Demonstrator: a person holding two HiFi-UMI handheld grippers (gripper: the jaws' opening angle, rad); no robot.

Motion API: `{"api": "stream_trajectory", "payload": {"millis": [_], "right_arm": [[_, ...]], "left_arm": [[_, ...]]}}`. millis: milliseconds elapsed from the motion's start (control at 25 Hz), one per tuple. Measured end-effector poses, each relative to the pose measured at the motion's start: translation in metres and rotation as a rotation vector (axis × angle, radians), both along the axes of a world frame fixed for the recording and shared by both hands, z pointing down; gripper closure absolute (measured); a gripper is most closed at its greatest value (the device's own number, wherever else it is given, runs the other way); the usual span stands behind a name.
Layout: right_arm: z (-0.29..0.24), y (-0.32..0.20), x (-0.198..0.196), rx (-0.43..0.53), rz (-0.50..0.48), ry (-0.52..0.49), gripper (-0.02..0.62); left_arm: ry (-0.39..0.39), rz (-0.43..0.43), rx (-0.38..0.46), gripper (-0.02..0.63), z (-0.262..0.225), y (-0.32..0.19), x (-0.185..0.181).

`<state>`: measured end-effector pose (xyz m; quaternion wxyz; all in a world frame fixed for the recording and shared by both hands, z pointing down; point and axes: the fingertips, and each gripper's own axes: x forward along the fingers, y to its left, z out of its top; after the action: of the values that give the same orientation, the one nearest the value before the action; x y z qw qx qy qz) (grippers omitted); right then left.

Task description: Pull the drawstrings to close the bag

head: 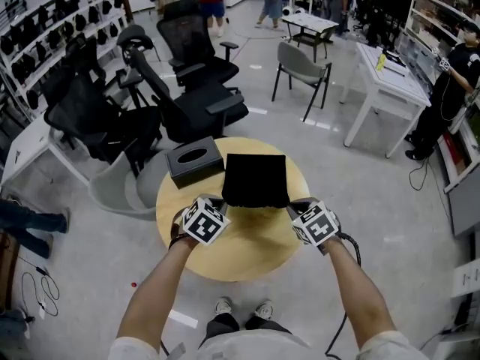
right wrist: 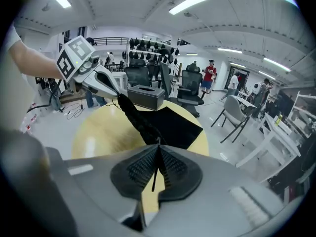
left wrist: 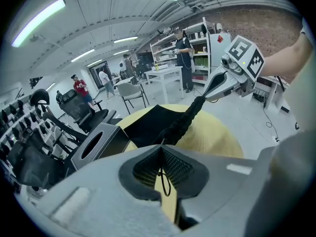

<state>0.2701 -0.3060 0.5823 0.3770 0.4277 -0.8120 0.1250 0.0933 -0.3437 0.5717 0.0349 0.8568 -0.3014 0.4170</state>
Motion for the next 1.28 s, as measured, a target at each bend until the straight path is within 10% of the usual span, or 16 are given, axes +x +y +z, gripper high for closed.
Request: {"api": "stream_trajectory", "payload": {"millis": [1280], "right_arm": [[-0.149, 0.000, 0.027, 0.338, 0.213, -0.028, 0.586]], "left_arm": [[0.204, 0.007, 0.286, 0.600, -0.149, -0.022, 0.029]]}}
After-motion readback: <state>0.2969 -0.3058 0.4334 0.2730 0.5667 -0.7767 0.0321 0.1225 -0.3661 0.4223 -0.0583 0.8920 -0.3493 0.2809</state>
